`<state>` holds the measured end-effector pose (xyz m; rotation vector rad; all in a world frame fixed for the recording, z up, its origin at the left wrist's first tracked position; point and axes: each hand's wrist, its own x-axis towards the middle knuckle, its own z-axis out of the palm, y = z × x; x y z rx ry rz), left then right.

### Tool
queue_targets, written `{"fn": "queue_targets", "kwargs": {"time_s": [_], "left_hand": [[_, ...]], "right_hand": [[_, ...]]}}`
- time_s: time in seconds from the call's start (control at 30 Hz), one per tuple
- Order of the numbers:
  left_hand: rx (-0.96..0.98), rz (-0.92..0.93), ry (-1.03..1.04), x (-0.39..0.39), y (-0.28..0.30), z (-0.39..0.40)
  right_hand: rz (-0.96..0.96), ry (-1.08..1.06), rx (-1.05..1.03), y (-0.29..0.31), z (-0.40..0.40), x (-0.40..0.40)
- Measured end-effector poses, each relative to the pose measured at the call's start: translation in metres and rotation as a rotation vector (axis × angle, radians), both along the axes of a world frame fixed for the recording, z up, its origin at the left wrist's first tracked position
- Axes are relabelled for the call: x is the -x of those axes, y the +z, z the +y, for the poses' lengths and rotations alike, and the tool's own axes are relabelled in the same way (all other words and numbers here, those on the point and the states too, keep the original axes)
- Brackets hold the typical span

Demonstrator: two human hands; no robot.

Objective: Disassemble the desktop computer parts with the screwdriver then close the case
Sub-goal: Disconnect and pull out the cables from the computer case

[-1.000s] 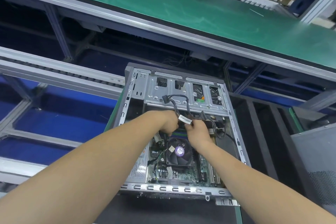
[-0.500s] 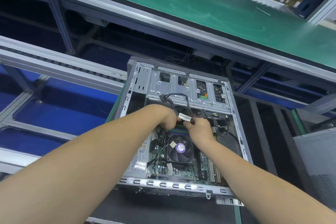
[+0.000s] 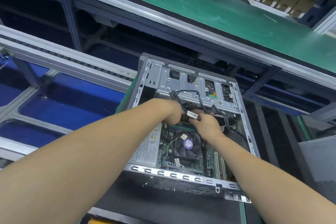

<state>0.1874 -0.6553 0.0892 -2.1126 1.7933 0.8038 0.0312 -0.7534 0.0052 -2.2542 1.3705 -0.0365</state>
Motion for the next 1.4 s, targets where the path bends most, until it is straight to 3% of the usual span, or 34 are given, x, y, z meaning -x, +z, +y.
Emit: {"fn": "queue_targets", "kwargs": {"time_s": [0.37, 0.77, 1.4], "left_hand": [[0.023, 0.052, 0.027, -0.003, 0.000, 0.004], [0.016, 0.054, 0.050, -0.002, 0.001, 0.005], [0.055, 0.025, 0.084, 0.003, 0.003, 0.008]], "right_hand": [[-0.106, -0.111, 0.070, -0.011, 0.003, -0.002], [0.208, 0.047, 0.170, -0.002, -0.002, -0.010], [0.248, 0.094, 0.242, -0.007, -0.005, -0.007]]}}
